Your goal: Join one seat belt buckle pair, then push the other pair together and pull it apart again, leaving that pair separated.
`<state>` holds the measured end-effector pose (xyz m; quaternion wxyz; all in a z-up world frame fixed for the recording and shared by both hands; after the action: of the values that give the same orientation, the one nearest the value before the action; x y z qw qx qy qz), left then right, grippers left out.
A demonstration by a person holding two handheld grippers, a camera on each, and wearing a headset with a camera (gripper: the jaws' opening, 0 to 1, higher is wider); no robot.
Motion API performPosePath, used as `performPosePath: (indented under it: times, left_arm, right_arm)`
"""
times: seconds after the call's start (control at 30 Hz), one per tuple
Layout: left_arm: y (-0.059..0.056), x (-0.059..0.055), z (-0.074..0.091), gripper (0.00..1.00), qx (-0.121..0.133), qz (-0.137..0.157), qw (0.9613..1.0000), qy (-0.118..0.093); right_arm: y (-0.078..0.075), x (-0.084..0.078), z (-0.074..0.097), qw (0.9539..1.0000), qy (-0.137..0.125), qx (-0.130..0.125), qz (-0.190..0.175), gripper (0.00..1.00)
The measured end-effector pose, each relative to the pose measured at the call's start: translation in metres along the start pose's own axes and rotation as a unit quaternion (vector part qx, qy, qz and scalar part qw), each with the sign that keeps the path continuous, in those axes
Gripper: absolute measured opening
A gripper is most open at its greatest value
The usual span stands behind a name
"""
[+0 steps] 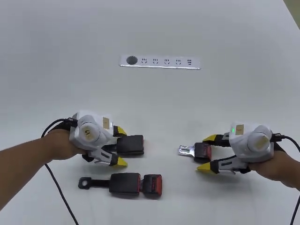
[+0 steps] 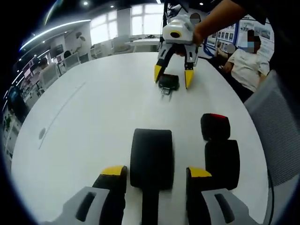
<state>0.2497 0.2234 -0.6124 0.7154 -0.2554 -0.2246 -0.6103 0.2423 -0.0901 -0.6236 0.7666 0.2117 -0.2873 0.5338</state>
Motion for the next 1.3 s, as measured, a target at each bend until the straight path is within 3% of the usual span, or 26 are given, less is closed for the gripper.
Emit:
performPosePath:
  times: [0.27, 0.47, 0.83, 1.07, 1.3]
  left_arm:
    - [0.002, 0.003, -0.004, 0.5, -0.013, -0.021, 0.9997, 0.001]
    - [0.008, 0.007, -0.003, 0.34, -0.022, -0.033, 0.9992, 0.007]
    - [0.018, 0.005, -0.009, 0.34, -0.058, -0.065, 0.996, 0.02]
    - [0.016, 0.008, -0.007, 0.34, -0.061, -0.066, 0.9956, 0.025]
    - [0.015, 0.008, -0.006, 0.34, -0.058, -0.056, 0.9965, 0.021]
  right_arm:
    - [0.002, 0.0, 0.001, 1.0, 0.003, 0.003, 0.001, 0.44]
    - [0.0, -0.002, 0.004, 0.9999, 0.008, 0.002, 0.013, 0.35]
    - [-0.005, -0.002, 0.008, 0.9984, 0.011, 0.029, 0.047, 0.34]
    - [-0.004, -0.001, 0.01, 0.9981, 0.004, 0.037, 0.049, 0.34]
    - [0.0, 0.015, 0.006, 0.9977, -0.003, 0.042, 0.054, 0.34]
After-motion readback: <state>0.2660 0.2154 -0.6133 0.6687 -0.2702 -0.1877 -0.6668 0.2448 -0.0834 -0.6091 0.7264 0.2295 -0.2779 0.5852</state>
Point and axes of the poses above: the centre of the closed fingertips' face, and the gripper's own axes: z roughly backward along the fingers, y roughly to its left, x roughly out of its top, the point moved 10 cm from there along z, roughly backward along the fingers, and after that the axes turned 5 degrees about -x, right-handed, at the moved point
